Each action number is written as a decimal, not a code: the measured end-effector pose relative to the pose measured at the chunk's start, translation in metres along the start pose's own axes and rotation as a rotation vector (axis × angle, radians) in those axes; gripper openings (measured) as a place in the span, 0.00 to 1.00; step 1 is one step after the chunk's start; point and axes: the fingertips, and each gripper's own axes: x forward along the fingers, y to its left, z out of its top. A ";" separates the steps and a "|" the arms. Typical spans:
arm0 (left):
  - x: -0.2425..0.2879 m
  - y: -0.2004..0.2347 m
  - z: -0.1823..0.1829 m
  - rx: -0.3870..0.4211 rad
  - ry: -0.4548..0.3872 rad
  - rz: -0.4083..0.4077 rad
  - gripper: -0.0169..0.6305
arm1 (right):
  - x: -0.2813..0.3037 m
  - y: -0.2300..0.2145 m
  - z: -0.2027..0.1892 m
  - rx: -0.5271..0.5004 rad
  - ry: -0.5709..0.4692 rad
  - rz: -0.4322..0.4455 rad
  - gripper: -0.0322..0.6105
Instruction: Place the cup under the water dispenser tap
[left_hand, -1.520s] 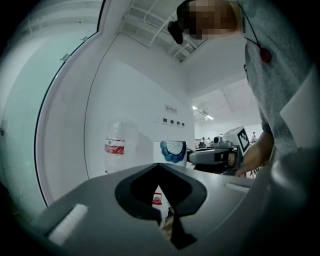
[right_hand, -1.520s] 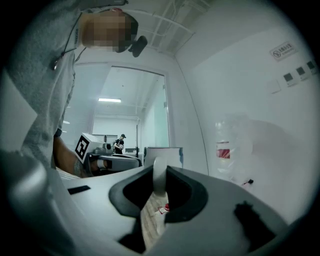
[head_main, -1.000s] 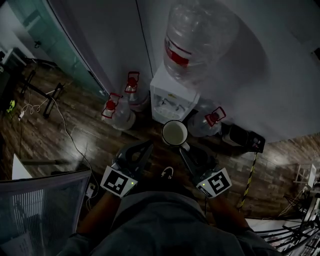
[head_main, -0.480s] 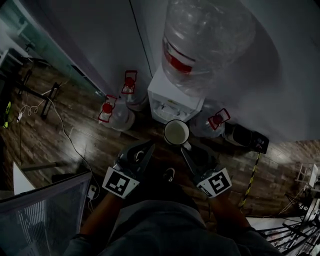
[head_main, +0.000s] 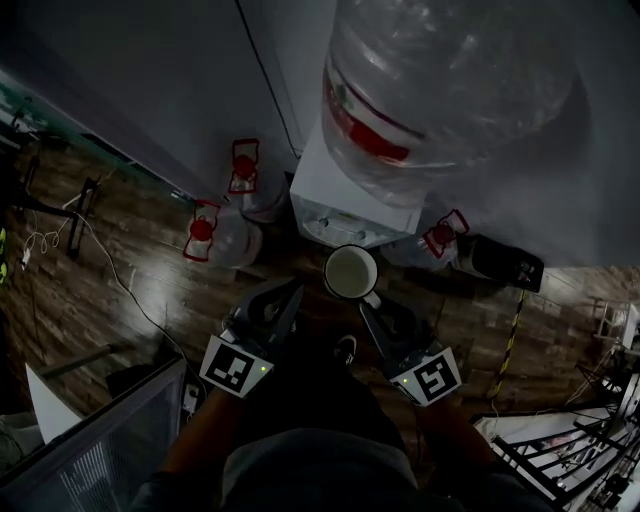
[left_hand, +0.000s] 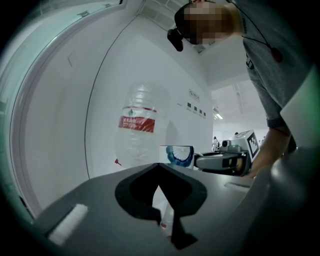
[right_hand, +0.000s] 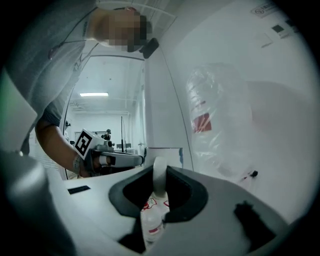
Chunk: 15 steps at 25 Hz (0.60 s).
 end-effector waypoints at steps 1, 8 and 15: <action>0.003 0.006 -0.007 -0.006 0.004 0.001 0.04 | 0.004 -0.002 -0.008 0.005 0.005 -0.011 0.15; 0.016 0.027 -0.062 -0.029 0.025 -0.002 0.04 | 0.024 -0.009 -0.066 0.041 0.007 -0.060 0.15; 0.032 0.052 -0.125 -0.043 0.048 -0.022 0.04 | 0.046 -0.017 -0.139 0.049 0.039 -0.070 0.15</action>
